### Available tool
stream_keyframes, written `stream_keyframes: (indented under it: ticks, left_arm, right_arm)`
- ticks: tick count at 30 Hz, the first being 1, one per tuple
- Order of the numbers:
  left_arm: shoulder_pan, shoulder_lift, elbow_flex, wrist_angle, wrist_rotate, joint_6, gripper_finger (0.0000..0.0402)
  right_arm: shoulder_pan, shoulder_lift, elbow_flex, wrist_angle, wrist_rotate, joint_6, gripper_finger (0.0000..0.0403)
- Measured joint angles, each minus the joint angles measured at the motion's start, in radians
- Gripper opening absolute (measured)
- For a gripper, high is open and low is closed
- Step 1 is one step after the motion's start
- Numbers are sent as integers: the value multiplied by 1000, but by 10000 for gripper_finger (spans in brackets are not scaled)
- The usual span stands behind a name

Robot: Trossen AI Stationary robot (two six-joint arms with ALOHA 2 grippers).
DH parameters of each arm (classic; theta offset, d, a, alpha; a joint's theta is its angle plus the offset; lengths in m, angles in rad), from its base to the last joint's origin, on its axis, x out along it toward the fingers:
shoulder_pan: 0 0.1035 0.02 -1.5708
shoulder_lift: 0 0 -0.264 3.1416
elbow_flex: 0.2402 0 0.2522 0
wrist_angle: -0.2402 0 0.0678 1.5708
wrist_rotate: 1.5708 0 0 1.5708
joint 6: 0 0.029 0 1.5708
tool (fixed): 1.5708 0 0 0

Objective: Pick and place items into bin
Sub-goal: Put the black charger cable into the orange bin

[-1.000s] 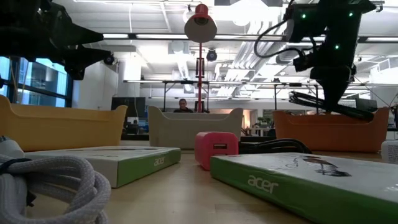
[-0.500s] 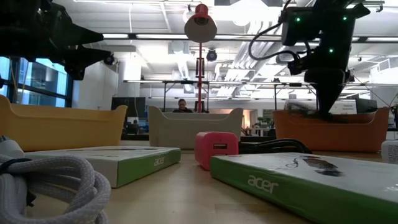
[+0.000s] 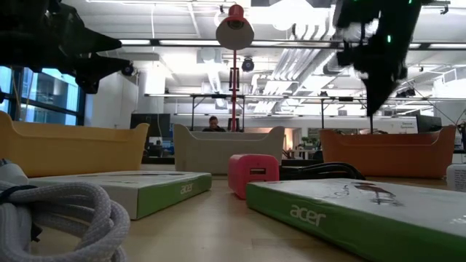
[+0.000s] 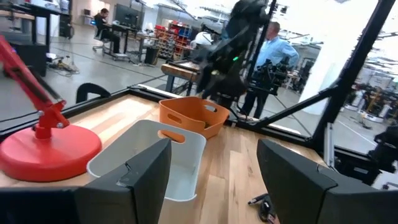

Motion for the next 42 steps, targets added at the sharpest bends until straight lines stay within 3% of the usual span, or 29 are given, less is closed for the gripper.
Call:
stream_keyframes:
  ticks: [5,10,21,28,35,42]
  left_arm:
    - [0,0,0,17,-37,-37,227]
    - [0,0,0,2,9,-45,227]
    - [0,0,0,-1,24,-28,227]
    - [0,0,0,-56,26,-26,227]
    - [0,0,0,-100,27,-26,227]
    - [0,0,0,-128,29,-26,227]
  right_arm:
    - [107,-67,89,112,-96,-35,106]
    - [240,-81,94,312,-173,5,107]
    - [474,94,49,620,-166,128,107]
    - [533,277,49,724,-133,251,115]
    - [547,418,49,882,-132,327,149]
    - [547,520,49,888,-88,391,178]
